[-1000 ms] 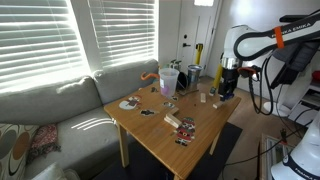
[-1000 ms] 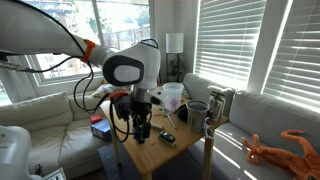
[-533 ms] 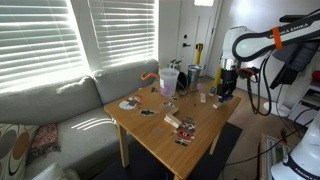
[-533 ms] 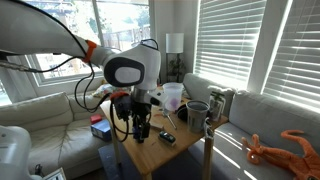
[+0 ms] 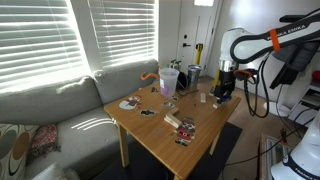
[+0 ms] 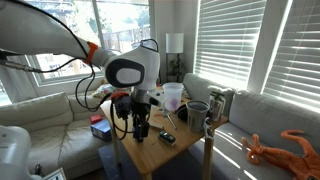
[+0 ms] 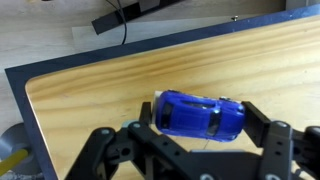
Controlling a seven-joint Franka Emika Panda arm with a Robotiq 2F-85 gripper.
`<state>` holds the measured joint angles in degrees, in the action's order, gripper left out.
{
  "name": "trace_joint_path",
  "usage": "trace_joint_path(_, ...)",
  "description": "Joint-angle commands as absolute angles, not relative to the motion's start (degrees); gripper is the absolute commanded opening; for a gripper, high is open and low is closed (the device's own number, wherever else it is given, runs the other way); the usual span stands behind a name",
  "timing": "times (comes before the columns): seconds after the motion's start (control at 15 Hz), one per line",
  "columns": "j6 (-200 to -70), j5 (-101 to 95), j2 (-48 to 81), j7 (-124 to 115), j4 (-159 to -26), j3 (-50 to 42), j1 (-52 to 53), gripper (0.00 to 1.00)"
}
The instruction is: Pick up the wooden block with the toy blue car on it and put it on the left wooden block, pick up the wooden block with the toy black car on it and put it on the top right wooden block
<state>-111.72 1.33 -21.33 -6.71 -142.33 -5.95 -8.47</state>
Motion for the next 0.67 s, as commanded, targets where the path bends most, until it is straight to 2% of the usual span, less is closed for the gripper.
trace_joint_path(0.0, -112.53, 2.64, -20.73, -8.57, -141.94, -5.45, -7.98, 0.62)
trace_joint_path(0.6, -114.26, 1.76, -19.71, -10.42, -141.84, -4.35, -7.71, 0.62)
